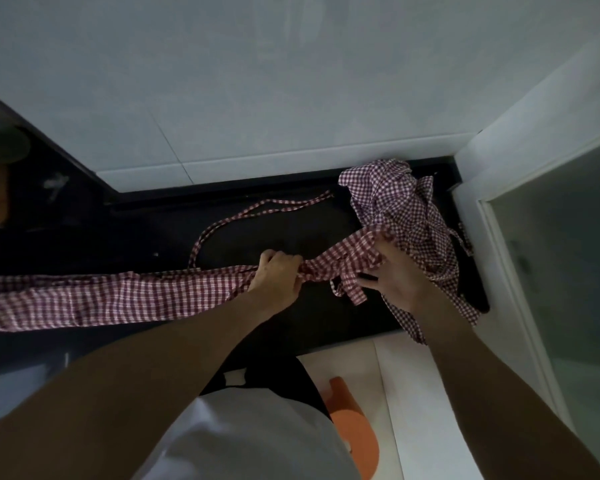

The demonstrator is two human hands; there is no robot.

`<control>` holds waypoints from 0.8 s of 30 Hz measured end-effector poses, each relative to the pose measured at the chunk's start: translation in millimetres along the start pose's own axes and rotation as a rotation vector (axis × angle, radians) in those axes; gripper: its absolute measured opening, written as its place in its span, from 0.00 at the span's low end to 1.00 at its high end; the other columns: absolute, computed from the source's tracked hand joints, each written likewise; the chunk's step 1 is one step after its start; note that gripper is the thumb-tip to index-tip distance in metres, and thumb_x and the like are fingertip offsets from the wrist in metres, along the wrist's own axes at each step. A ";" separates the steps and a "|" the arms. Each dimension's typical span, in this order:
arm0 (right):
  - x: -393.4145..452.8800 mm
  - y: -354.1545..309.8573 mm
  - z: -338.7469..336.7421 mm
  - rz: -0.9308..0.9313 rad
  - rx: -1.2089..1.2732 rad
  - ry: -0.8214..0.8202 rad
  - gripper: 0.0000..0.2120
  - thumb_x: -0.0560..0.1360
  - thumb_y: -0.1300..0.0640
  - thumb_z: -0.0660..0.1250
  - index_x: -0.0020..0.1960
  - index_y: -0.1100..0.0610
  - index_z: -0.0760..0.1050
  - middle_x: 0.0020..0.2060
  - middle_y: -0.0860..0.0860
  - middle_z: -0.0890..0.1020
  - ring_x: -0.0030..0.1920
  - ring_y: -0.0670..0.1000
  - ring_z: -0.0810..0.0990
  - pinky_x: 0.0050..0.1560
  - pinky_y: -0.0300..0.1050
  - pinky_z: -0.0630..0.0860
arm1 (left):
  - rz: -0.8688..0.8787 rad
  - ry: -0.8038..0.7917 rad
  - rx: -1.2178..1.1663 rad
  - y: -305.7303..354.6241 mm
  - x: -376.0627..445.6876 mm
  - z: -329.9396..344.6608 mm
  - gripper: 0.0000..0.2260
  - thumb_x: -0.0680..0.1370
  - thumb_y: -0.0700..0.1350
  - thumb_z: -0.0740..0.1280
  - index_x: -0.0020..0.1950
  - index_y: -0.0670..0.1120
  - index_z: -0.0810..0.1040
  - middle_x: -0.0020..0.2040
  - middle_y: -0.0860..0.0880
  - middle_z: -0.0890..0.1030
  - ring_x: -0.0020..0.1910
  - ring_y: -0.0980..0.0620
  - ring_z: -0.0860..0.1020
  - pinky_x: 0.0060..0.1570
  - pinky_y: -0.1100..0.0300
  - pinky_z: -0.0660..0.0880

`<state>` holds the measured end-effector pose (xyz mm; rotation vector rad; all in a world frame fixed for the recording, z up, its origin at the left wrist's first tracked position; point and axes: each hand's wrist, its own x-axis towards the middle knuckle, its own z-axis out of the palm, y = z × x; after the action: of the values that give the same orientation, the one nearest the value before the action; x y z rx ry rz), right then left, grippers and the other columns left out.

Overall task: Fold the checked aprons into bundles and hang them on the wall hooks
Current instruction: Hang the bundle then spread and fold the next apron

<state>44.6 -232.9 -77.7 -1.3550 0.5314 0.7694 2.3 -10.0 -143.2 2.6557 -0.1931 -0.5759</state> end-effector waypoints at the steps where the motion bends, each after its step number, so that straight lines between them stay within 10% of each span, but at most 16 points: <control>1: 4.2 6.0 5.0 -0.008 -0.093 -0.003 0.11 0.79 0.58 0.65 0.60 0.51 0.74 0.60 0.53 0.80 0.65 0.58 0.76 0.68 0.64 0.69 | -0.039 -0.043 -0.084 -0.1 1.0 -1.9 0.16 0.82 0.47 0.63 0.69 0.47 0.70 0.61 0.45 0.76 0.63 0.45 0.72 0.64 0.52 0.66; 6: 18.2 24.0 26.1 -0.001 -0.372 -0.109 0.26 0.69 0.52 0.79 0.63 0.46 0.75 0.58 0.47 0.83 0.58 0.51 0.82 0.53 0.53 0.81 | -0.102 -0.203 -0.220 -4.6 4.2 -4.4 0.23 0.80 0.55 0.64 0.71 0.49 0.62 0.59 0.43 0.77 0.59 0.42 0.76 0.59 0.45 0.74; 11: 23.5 31.1 19.3 -0.032 -0.159 0.135 0.16 0.72 0.61 0.76 0.58 0.57 0.79 0.51 0.54 0.85 0.55 0.58 0.83 0.50 0.53 0.81 | -0.112 -0.147 -0.463 -6.4 2.4 -3.7 0.26 0.75 0.69 0.58 0.64 0.54 0.63 0.50 0.51 0.81 0.49 0.49 0.80 0.51 0.48 0.78; 16: 23.2 34.2 3.1 -0.073 -0.038 0.173 0.10 0.76 0.64 0.71 0.56 0.55 0.80 0.52 0.54 0.85 0.53 0.56 0.84 0.52 0.52 0.81 | -0.022 -0.137 -0.404 -1.4 -0.4 -5.9 0.15 0.83 0.57 0.56 0.57 0.48 0.75 0.46 0.49 0.81 0.43 0.53 0.80 0.48 0.50 0.79; 24: 17.7 17.6 -21.1 -0.092 0.156 0.240 0.06 0.79 0.70 0.64 0.48 0.62 0.78 0.31 0.51 0.83 0.31 0.48 0.81 0.26 0.36 0.74 | 0.034 -0.245 -0.064 4.0 3.3 4.3 0.20 0.84 0.60 0.51 0.54 0.47 0.75 0.51 0.49 0.78 0.52 0.50 0.75 0.61 0.49 0.71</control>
<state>44.8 -249.7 -105.7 -1.3233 0.6978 0.4825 3.3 -15.9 -146.3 2.5102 -0.2856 -0.8814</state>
